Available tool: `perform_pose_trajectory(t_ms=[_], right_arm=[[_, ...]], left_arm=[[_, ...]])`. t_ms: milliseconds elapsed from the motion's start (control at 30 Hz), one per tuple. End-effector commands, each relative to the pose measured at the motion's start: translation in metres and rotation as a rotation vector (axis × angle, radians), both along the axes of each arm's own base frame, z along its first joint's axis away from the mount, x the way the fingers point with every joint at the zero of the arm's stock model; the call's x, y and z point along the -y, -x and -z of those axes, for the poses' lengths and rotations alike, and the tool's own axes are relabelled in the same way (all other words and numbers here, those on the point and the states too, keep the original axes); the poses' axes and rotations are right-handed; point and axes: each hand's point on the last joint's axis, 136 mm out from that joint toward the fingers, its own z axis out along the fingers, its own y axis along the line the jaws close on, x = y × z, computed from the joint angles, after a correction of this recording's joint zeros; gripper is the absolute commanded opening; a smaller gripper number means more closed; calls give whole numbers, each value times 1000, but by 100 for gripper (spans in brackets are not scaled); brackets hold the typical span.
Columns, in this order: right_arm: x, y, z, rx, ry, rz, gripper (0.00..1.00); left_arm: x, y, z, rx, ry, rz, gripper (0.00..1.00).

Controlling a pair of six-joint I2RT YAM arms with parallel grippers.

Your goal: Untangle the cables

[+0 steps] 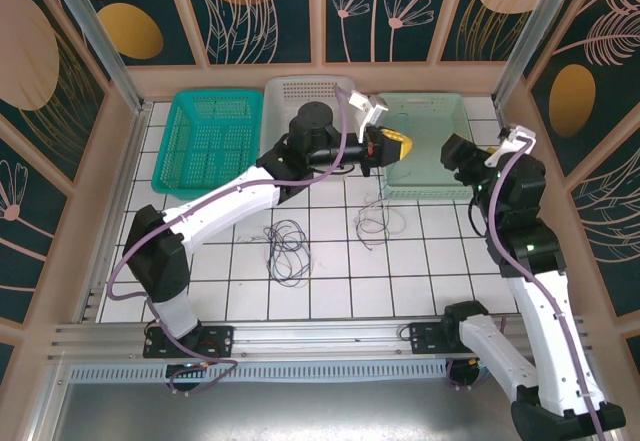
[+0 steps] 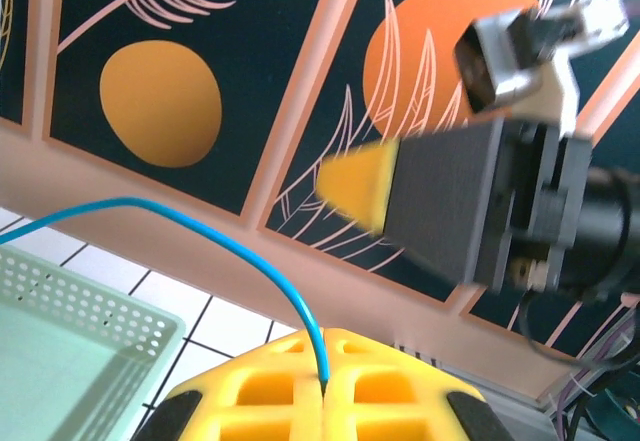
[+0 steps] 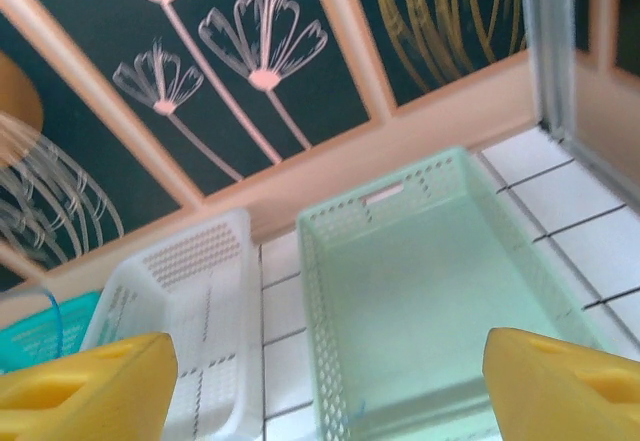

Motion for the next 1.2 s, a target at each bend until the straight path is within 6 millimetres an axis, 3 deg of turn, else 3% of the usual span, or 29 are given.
perform_pose_trajectory(t_ms=[0,267,633,767,900,1033,1167], right_arm=[[-31,10,4,46,-17,-194,75],[-79,20,62,56,-80,-451,74],[-137,19,89,107,22,-579,80],[-136,2,103,86,49,-519,77],[-127,-12,105,117,65,-437,74],[-125,-16,100,153,76,-415,70],[-137,-17,103,146,62,-468,62]], left_arm=[[1,-3,-22,6,44,-5,0],[1,-8,-29,-10,44,-32,0],[6,-8,-36,-30,65,-13,0],[5,-3,-43,-30,84,15,0],[2,2,-48,-21,88,29,0],[0,6,-49,-24,95,39,0],[1,7,-53,-29,117,50,0]])
